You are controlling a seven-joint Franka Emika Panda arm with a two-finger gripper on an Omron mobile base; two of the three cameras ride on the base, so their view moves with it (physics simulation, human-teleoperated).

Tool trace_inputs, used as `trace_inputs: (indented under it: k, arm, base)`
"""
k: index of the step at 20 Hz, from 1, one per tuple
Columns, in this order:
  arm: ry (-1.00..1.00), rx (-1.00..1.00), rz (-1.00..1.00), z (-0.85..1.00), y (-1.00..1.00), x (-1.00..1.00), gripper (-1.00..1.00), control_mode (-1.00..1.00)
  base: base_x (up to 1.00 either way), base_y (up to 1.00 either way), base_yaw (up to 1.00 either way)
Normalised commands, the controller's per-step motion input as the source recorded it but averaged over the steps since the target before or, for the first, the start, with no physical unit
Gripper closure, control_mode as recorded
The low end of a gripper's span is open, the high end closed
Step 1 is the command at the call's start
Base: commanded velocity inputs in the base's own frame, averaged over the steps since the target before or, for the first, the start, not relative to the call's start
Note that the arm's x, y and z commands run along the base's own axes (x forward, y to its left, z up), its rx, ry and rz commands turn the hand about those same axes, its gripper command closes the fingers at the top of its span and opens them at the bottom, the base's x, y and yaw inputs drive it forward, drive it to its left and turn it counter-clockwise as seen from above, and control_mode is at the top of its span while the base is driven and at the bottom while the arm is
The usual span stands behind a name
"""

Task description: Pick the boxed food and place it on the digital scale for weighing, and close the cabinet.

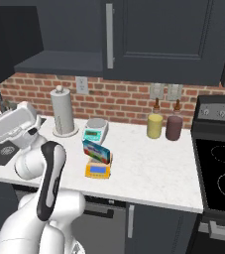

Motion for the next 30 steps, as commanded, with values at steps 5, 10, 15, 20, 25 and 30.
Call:
trace_inputs:
  k: [5, 10, 15, 20, 25, 30]
  arm:
    - [0.00, 0.00, -0.17, -0.03, -0.59, -1.00, -1.00, -1.00]
    - [0.09, 0.00, -0.69, -0.23, -0.25, -0.67, -1.00, -1.00]
    - [0.24, 0.00, -0.95, -0.17, 0.00, -0.07, -1.00, -1.00]
    - [0.20, 0.00, -0.93, -0.23, -0.03, -0.15, -1.00, -1.00]
    - [-0.05, 0.00, -0.57, -0.05, -0.14, -0.88, -1.00, -1.00]
    - [-0.18, 0.00, -0.39, -0.02, -0.20, -1.00, -1.00, -1.00]
  base:
    - [0.00, 0.00, 0.00]
    - [0.00, 0.00, 0.00]
    - [0.00, 0.00, 0.00]
    - [0.00, 0.00, 0.00]
    - [0.00, 0.00, 0.00]
    - [0.00, 0.00, 0.00]
